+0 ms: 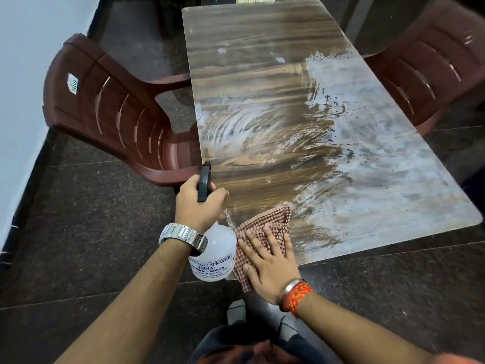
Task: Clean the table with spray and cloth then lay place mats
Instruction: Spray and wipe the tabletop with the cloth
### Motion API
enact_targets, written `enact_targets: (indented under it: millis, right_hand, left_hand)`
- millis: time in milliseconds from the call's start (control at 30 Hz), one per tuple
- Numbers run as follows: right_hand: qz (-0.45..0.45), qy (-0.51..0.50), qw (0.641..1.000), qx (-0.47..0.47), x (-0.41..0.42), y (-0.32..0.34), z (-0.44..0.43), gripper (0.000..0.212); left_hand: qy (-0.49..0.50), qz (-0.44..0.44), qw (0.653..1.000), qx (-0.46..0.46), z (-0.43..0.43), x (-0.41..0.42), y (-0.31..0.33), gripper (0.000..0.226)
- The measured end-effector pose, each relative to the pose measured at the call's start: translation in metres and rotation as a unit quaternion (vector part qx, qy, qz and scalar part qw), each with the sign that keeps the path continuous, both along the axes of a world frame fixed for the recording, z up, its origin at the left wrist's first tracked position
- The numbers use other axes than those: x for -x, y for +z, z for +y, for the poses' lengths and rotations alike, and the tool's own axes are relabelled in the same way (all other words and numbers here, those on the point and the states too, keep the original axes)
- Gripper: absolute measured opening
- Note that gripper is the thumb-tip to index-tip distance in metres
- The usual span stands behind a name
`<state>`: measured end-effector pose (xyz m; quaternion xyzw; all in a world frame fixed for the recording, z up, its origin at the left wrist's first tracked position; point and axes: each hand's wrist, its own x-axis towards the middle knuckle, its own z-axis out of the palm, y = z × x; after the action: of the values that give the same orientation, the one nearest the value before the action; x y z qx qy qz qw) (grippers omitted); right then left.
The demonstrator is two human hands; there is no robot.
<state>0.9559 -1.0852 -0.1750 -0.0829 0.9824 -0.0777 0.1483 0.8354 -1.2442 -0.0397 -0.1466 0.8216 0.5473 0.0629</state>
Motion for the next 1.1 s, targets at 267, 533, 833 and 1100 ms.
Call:
enact_targets:
  millis: [267, 533, 833, 1100]
  right_hand:
    - [0.000, 0.044, 0.999, -0.007, 0.064, 0.006, -0.045, 0.068]
    - [0.013, -0.201, 0.978, -0.048, 0.105, 0.003, 0.038, 0.062]
    - [0.019, 0.051, 0.997, 0.045, 0.003, 0.001, 0.012, 0.054]
    - [-0.024, -0.329, 0.943, -0.047, 0.038, -0.003, 0.170, 0.058]
  left_hand:
    - [0.009, 0.011, 1.000, 0.016, -0.005, 0.000, -0.003, 0.024]
    - [0.015, 0.004, 1.000, 0.009, 0.000, -0.010, -0.006, 0.019]
    - [-0.034, 0.031, 0.999, 0.000, 0.039, 0.002, 0.002, 0.019]
    - [-0.069, 0.001, 0.998, -0.004, 0.091, 0.000, -0.001, 0.022]
